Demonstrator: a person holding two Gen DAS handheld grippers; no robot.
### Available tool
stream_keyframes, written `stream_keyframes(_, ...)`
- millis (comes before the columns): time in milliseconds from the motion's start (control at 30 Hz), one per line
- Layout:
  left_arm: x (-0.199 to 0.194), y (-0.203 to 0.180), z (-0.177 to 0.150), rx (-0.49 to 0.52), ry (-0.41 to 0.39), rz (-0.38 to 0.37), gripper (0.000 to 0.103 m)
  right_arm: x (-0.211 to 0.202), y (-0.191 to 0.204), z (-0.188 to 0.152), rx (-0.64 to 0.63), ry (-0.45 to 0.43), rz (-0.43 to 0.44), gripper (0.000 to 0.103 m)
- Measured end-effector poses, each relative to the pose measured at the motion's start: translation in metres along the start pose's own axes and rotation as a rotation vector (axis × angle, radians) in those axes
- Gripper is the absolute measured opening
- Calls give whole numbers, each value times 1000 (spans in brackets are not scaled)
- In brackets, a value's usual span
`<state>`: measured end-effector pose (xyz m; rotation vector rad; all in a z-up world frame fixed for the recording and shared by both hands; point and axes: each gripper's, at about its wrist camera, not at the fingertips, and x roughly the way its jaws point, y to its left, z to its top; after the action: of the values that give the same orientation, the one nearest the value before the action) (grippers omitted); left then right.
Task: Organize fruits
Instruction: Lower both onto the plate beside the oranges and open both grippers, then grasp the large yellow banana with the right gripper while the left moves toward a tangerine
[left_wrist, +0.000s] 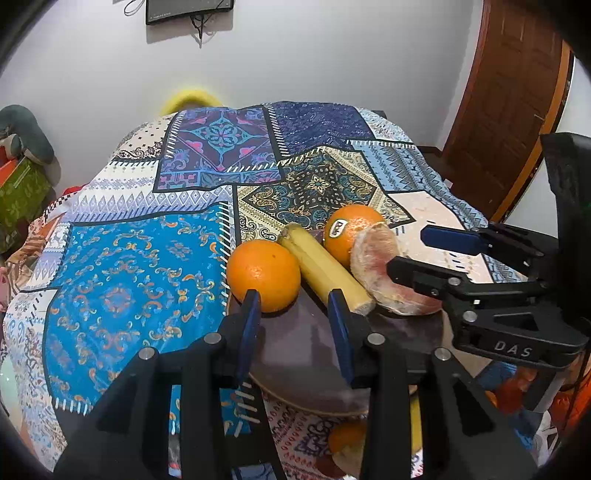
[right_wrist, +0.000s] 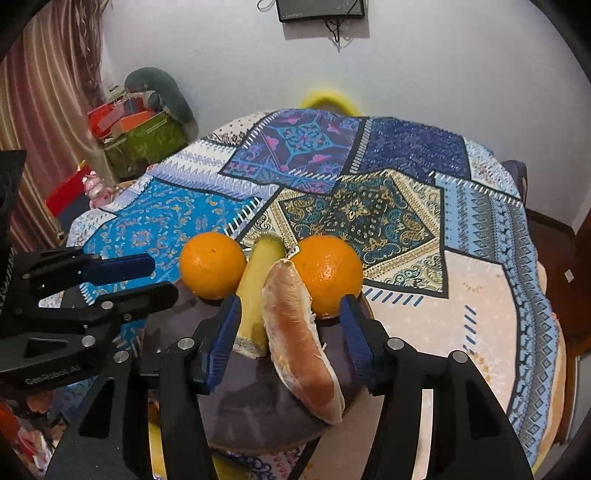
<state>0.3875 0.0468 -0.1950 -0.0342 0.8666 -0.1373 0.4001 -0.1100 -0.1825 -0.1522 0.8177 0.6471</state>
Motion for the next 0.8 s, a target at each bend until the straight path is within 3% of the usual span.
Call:
stream_keyframes(400,-64,-10,-31,28,-24,-3,43,-63,15,-20,-9,-35,-16,53)
stream_keyframes(500,-74,-9,-44,40,-11,17,43,-76,25,-33,-17,-44,-26,64)
stream_keyframes(567,-79,-7,-54,41,2,26,43,-82,31,-42,-20,-51,-30,65)
stream_keyframes(800,-89,4,-84,13,42,19,44,-68,51,-69,-36,37,-10,65)
